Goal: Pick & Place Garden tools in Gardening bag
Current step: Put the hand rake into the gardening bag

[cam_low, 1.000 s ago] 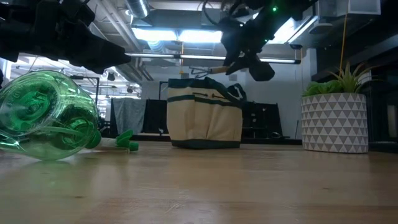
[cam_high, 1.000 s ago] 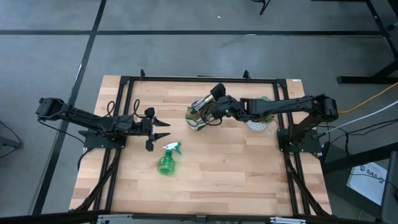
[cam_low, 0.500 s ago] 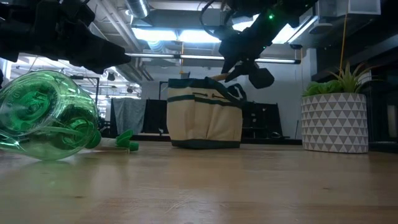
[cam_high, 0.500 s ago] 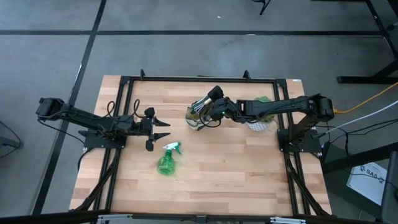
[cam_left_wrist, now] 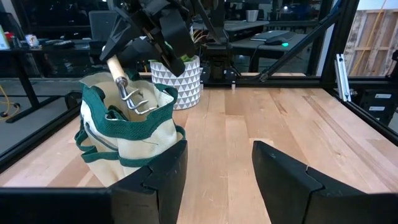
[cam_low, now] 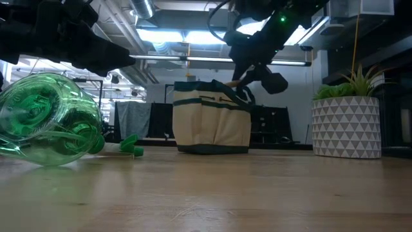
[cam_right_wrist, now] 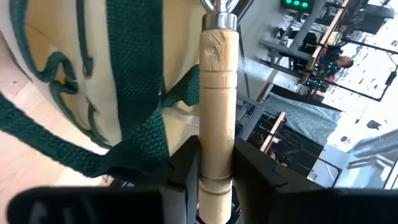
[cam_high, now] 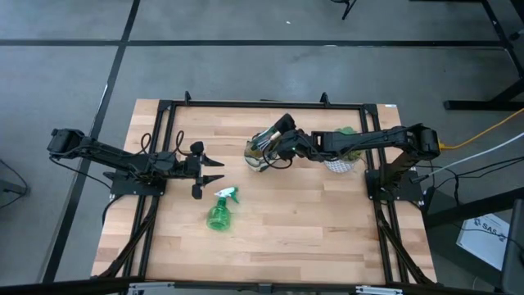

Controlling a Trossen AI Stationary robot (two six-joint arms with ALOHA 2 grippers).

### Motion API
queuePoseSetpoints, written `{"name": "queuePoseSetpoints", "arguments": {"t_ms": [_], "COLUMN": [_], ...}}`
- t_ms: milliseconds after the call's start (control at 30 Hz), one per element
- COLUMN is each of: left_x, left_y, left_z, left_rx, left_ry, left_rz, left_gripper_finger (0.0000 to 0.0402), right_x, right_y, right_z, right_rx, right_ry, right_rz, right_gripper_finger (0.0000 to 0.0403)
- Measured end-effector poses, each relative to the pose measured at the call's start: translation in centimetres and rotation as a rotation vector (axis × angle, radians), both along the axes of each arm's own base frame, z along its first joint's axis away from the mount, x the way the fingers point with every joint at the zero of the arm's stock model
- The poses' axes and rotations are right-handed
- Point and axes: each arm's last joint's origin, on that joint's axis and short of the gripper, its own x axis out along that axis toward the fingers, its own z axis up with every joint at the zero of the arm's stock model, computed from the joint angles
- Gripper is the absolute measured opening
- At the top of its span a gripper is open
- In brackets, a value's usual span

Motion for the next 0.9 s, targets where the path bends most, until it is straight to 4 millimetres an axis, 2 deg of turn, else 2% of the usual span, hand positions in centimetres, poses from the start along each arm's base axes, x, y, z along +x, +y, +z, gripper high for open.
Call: {"name": "queuePoseSetpoints", "arguments": {"t_ms": [900], "left_x": [0.00], "left_y": [0.00], "left_z": [0.00], "left_rx": [0.000], "left_ry": [0.000], "left_rz": [0.000], "left_gripper_finger": [0.0178], "right_x": [0.01], "right_y": [0.00], "right_z": [0.03], "right_rx": [0.005], "right_ry": [-0.007], "right_rz": [-0.002], "right_gripper_finger": [0.0094]}}
